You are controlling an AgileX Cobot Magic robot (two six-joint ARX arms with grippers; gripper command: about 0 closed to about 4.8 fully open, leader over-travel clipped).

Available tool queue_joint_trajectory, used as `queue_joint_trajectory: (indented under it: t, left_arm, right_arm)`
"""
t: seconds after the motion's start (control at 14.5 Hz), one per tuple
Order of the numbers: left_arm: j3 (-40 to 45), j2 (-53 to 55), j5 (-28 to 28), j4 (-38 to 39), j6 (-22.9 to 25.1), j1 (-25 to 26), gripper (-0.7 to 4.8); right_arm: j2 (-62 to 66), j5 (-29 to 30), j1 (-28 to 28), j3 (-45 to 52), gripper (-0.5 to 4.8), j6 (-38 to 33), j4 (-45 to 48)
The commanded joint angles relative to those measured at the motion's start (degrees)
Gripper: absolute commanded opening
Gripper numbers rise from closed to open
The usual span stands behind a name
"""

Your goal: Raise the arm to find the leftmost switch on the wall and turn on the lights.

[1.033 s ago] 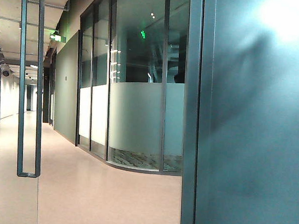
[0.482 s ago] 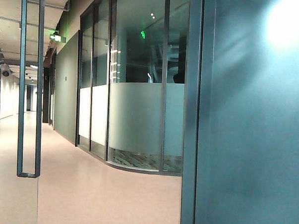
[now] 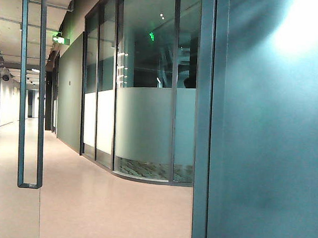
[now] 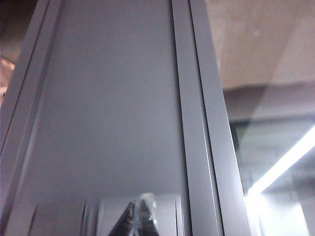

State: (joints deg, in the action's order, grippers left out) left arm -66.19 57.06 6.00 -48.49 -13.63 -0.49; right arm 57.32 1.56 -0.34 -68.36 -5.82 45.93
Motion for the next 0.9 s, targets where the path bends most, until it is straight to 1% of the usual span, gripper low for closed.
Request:
queue_joint_trajectory:
  t: [0.07,0.14,0.21,0.28,0.34,0.41,0.62,0.69,0.76,0.83,0.9]
  left_arm:
    - [-10.0,8.7,3.8,5.2,0.9,-0.3,-0.05]
    - [-12.0,11.0,7.8,5.2,-0.4,-1.1,-0.05]
    - [-13.0,12.3,9.7,5.3,-5.8,-2.7,-0.05]
    - [-13.2,13.1,10.5,5.1,-13.3,-4.9,-0.05]
    - [-13.2,13.5,11.5,5.1,-18.2,-7.7,-0.05]
    - [-13.3,13.7,13.0,4.9,-20.6,-11.8,-0.05]
    - [-13.9,13.8,19.6,5.2,-20.9,-23.8,-0.05]
    - [-13.9,13.8,20.0,5.2,-20.9,-27.2,-0.05]
    - [-13.9,13.8,19.9,5.2,-20.9,-29.5,-0.05]
    - [-14.0,13.8,20.0,5.2,-20.9,-30.0,-0.05]
    - [-14.1,13.8,20.0,5.5,-20.9,-30.0,-0.05]
  right_arm:
    - [3.7,0.2,0.1,-6.2,-0.01,-0.2,0.6]
    - [3.9,1.1,0.1,-6.7,-0.01,-0.2,0.7]
    - [3.9,2.1,0.1,-6.7,-0.01,-0.2,0.6]
    - [3.9,3.3,0.1,-6.7,-0.01,-0.2,0.6]
    - [3.9,5.0,0.1,-6.7,-0.01,-0.2,0.6]
    - [3.9,7.9,0.1,-6.7,-0.01,-0.2,0.6]
    - [3.9,14.8,0.1,-6.7,-0.01,-0.2,0.0]
    - [3.9,16.2,0.1,-6.7,-0.01,-0.2,-0.9]
    - [3.9,16.8,0.1,-6.7,-0.01,-0.2,-1.2]
    - [3.8,16.9,0.2,-6.7,0.0,-0.3,-1.1]
    - [3.8,16.9,0.6,-6.7,0.0,-2.0,-1.1]
